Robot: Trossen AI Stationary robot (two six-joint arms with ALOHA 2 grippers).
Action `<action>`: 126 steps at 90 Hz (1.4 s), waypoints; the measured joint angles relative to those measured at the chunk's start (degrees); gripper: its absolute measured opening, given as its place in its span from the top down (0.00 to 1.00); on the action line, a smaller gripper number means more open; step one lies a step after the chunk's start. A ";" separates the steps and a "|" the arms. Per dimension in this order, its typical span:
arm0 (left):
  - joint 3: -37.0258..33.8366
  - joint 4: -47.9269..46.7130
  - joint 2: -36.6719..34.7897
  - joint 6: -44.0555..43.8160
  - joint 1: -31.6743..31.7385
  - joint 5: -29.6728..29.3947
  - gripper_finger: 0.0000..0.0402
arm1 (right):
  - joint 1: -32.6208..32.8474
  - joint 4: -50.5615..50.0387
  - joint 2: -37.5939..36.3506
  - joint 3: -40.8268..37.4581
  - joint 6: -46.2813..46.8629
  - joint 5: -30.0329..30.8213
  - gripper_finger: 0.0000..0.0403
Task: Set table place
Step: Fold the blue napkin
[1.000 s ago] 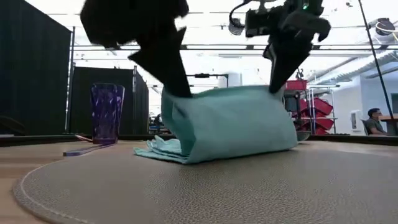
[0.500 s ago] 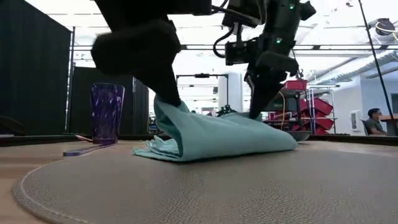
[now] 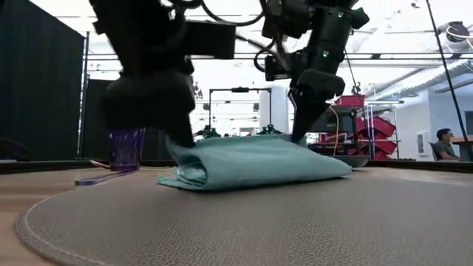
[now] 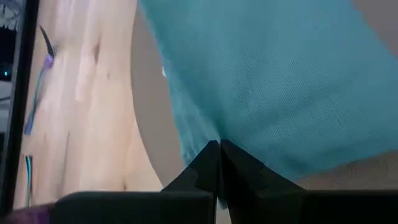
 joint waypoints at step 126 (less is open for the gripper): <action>4.40 -32.65 -0.37 -23.13 3.61 -14.32 0.52 | -3.82 -6.12 -5.54 0.00 -2.27 14.37 0.51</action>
